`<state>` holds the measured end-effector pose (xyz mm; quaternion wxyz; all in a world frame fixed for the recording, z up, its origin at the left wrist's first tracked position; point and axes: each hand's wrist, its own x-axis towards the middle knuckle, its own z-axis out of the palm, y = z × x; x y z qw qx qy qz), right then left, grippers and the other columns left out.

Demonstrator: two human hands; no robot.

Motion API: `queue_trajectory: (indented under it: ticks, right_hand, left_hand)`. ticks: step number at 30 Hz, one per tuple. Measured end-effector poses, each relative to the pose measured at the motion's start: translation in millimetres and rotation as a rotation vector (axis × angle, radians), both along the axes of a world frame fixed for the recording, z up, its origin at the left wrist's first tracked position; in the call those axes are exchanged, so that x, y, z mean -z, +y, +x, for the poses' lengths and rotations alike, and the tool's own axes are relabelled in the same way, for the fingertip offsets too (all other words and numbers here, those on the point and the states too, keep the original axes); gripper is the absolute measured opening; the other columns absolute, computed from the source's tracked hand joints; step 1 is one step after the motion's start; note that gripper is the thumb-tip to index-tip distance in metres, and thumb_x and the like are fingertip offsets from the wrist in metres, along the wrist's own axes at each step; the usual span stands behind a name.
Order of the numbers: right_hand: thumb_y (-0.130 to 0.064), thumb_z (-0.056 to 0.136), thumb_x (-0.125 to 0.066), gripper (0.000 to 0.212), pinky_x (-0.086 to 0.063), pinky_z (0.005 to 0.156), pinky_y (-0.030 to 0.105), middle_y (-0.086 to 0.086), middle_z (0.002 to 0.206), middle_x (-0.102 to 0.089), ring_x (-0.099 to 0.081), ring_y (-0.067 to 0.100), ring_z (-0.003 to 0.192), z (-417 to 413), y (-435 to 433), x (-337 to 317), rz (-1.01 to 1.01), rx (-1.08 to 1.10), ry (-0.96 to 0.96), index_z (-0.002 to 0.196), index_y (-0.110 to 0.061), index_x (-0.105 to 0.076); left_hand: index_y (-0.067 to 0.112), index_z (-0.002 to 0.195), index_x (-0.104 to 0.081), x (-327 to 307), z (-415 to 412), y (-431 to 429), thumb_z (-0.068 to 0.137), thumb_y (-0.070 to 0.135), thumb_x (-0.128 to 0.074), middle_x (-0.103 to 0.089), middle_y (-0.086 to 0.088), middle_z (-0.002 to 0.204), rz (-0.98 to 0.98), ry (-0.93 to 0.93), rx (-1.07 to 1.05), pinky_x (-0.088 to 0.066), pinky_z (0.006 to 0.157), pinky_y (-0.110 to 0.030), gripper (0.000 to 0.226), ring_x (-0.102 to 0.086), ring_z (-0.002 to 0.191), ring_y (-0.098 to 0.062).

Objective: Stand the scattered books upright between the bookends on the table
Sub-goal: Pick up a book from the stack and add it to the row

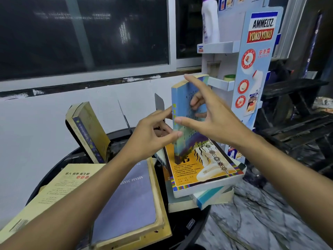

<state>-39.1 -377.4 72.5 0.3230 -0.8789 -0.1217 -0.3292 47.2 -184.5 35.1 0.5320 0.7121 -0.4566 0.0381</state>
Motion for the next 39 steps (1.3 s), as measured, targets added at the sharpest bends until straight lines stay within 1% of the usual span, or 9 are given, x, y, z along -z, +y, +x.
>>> queue_trajectory:
  ticks: [2,8,12,14,21,26,31,36,39]
  right_hand:
    - [-0.062,0.077,-0.075,0.09,-0.054,0.083,0.028,-0.004,0.108,-0.05,-0.056,0.01,0.102,-2.9,3.5,-3.7,-0.024,0.014,-0.016,0.153,-0.044,-0.03]
    - [-0.05,0.085,-0.074,0.07,-0.055,0.092,0.031,-0.004,0.136,-0.055,-0.057,0.009,0.114,-7.9,-1.1,-12.4,-0.042,0.087,-0.054,0.145,-0.037,-0.04]
    - [-0.033,0.09,-0.074,0.06,-0.048,0.08,0.006,-0.008,0.132,-0.06,-0.056,-0.002,0.101,-9.1,-2.8,-12.6,-0.043,0.137,-0.11,0.142,-0.029,-0.046]
    - [-0.031,0.09,-0.074,0.058,-0.046,0.075,0.002,-0.01,0.128,-0.061,-0.056,-0.008,0.096,-10.1,-2.0,-11.5,-0.034,0.169,-0.12,0.141,-0.029,-0.047]
    - [-0.027,0.09,-0.074,0.054,-0.053,0.074,0.009,-0.003,0.123,-0.066,-0.064,0.006,0.089,-16.6,2.4,-9.9,-0.026,0.232,-0.162,0.137,-0.026,-0.048]
    - [-0.024,0.092,-0.073,0.052,-0.045,0.074,-0.001,-0.002,0.122,-0.067,-0.059,0.002,0.097,-15.7,9.0,-10.5,-0.028,0.255,-0.17,0.138,-0.023,-0.049]
    - [-0.021,0.092,-0.072,0.05,-0.043,0.068,-0.003,-0.006,0.115,-0.065,-0.058,0.002,0.09,-13.3,21.5,-16.3,-0.016,0.256,-0.177,0.137,-0.021,-0.049]
    - [-0.019,0.092,-0.073,0.051,-0.047,0.071,0.001,-0.015,0.106,-0.059,-0.056,-0.004,0.096,-3.3,47.8,-26.1,0.002,0.175,-0.188,0.137,-0.018,-0.05]
    - [-0.019,0.092,-0.072,0.05,-0.048,0.07,0.006,-0.01,0.106,-0.062,-0.058,0.001,0.09,6.2,67.5,-31.0,-0.016,0.141,-0.203,0.137,-0.018,-0.05]
  left_hand:
    - [0.03,0.147,-0.05,3.6,-6.0,-1.6,0.084,0.014,-0.081,-0.058,-0.003,0.115,-0.033,0.038,0.026,-0.059,0.089,-0.034,0.072,-0.074,0.086,-0.02]
    - [0.03,0.151,-0.046,10.6,-24.4,-17.9,0.08,0.025,-0.085,-0.054,0.008,0.129,0.024,-0.071,-0.024,-0.058,0.095,-0.031,0.081,-0.067,0.103,-0.012]
    - [0.051,0.154,-0.026,24.4,-25.2,-28.4,0.079,0.035,-0.085,-0.045,0.017,0.134,0.061,-0.108,-0.12,-0.055,0.099,-0.028,0.097,-0.057,0.113,-0.002]
    - [0.052,0.155,-0.024,30.4,-26.4,-31.7,0.079,0.039,-0.084,-0.043,0.017,0.136,0.076,-0.102,-0.146,-0.054,0.101,-0.032,0.097,-0.056,0.114,0.001]
    - [0.042,0.157,-0.028,38.9,-28.1,-36.0,0.08,0.04,-0.083,-0.045,0.017,0.14,0.059,-0.061,-0.154,-0.056,0.092,-0.022,0.094,-0.058,0.11,0.004]
    - [0.042,0.157,-0.028,35.8,-25.2,-34.2,0.082,0.04,-0.082,-0.044,0.018,0.141,0.067,-0.063,-0.148,-0.053,0.089,-0.014,0.092,-0.059,0.11,0.005]
    - [0.042,0.156,-0.028,31.5,-13.3,-10.6,0.09,0.032,-0.075,-0.039,0.02,0.145,0.175,-0.072,-0.109,-0.048,0.091,-0.008,0.082,-0.056,0.117,0.005]
    - [0.029,0.154,-0.039,24.6,19.2,34.4,0.092,0.025,-0.073,-0.044,0.008,0.149,0.267,-0.149,-0.275,-0.051,0.104,-0.025,0.071,-0.052,0.126,-0.003]
    - [0.023,0.152,-0.043,18.6,40.2,68.4,0.093,0.026,-0.071,-0.045,0.001,0.15,0.354,-0.222,-0.451,-0.04,0.103,-0.021,0.065,-0.051,0.124,-0.009]
